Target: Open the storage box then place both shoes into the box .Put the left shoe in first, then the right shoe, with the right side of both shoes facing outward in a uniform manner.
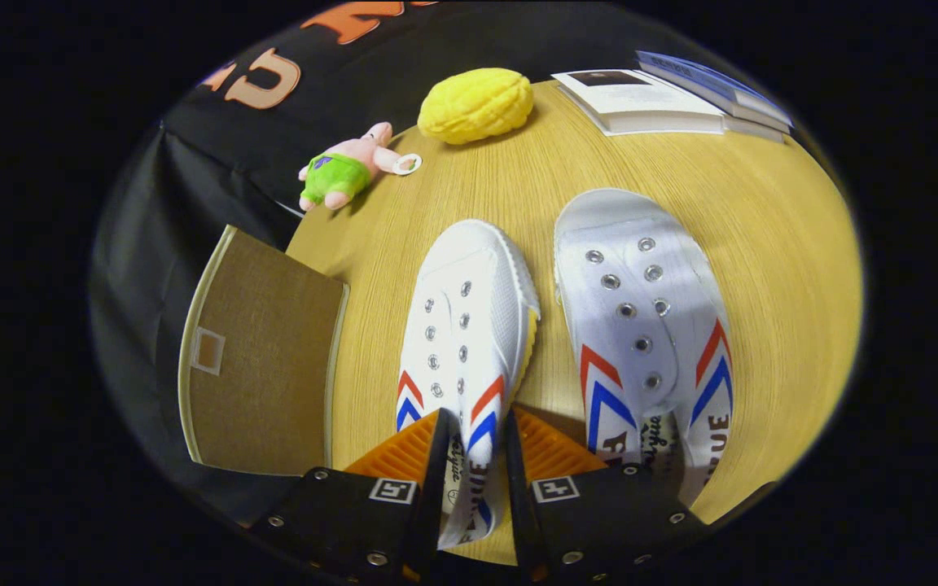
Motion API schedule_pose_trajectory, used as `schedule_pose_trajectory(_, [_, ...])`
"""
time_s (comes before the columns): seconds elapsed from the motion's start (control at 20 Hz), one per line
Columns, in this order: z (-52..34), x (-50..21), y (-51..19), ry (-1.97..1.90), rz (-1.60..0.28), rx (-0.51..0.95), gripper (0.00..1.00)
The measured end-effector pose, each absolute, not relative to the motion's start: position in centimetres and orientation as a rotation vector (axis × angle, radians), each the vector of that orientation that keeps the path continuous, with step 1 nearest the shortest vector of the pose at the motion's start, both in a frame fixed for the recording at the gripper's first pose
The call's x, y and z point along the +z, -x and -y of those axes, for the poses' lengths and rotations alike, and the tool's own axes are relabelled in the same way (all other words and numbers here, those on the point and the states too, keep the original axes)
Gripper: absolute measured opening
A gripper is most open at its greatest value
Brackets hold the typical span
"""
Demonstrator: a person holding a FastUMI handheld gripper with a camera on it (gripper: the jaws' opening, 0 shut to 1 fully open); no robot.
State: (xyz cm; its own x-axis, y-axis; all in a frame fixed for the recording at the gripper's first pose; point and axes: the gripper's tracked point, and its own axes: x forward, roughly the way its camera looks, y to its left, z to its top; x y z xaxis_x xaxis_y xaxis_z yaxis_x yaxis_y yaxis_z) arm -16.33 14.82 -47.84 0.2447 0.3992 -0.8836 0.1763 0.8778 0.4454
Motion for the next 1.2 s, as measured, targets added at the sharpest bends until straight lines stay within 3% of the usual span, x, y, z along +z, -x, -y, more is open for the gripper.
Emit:
schedule_pose_trajectory(0.05, [-14.8,-47.8,16.2,-0.551,-1.327,0.141,0.23])
schedule_pose_trajectory(0.25, [-15.0,-47.3,15.9,-0.616,-1.328,0.092,0.09])
schedule_pose_trajectory(0.9, [-28.6,-30.3,7.5,-0.645,-1.07,0.457,0.08])
schedule_pose_trajectory(1.2, [-36.5,-29.7,7.3,-0.503,-1.071,0.632,0.08])
